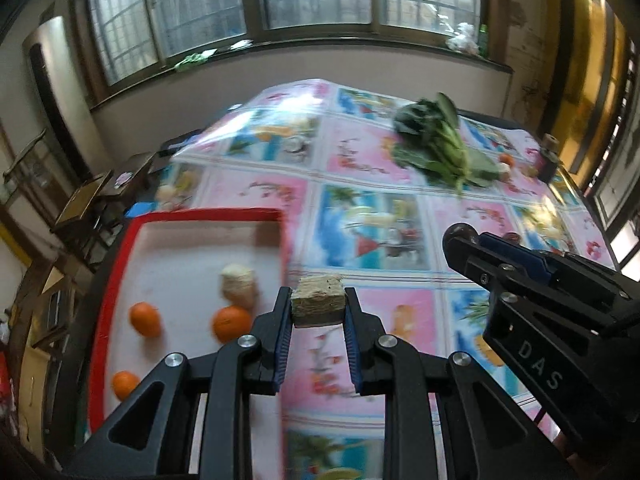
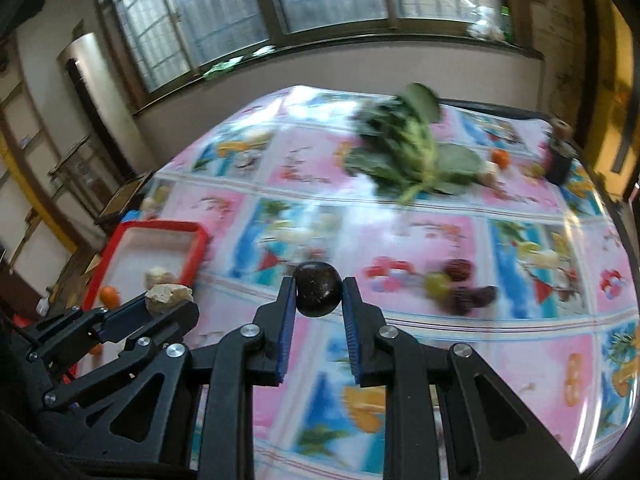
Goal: Organize fruits
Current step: 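Carry the cube in the left gripper over the tray while right gripper carries the plum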
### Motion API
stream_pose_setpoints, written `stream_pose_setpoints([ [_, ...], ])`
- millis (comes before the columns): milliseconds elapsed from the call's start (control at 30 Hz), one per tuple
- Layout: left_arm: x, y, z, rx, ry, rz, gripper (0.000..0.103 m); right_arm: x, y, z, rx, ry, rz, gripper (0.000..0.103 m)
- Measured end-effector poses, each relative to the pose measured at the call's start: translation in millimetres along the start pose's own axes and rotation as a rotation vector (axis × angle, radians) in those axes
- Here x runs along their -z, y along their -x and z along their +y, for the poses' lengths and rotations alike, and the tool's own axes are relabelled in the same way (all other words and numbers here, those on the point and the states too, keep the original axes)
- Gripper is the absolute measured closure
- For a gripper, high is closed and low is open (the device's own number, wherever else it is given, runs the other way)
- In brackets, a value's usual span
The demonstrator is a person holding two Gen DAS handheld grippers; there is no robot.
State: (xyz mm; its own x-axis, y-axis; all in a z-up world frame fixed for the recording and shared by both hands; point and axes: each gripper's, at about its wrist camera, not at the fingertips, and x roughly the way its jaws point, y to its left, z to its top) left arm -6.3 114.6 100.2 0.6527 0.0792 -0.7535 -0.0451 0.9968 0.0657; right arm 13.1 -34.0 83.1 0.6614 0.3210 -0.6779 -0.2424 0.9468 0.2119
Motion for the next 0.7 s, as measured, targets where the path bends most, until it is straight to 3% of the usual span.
stream_pose_setpoints([
  [333, 4.4, 2.0, 30.3, -0.033, 0.021, 0.002, 0.080, 0.9, -6.2, 55.4, -0.057, 0.047, 0.008, 0.078],
  [700, 6.5, 2.9, 31.4, -0.061, 0.017, -0.004, 0.080, 4.2, -8.1, 63.7, -0.044, 0.038, 0.015, 0.078],
])
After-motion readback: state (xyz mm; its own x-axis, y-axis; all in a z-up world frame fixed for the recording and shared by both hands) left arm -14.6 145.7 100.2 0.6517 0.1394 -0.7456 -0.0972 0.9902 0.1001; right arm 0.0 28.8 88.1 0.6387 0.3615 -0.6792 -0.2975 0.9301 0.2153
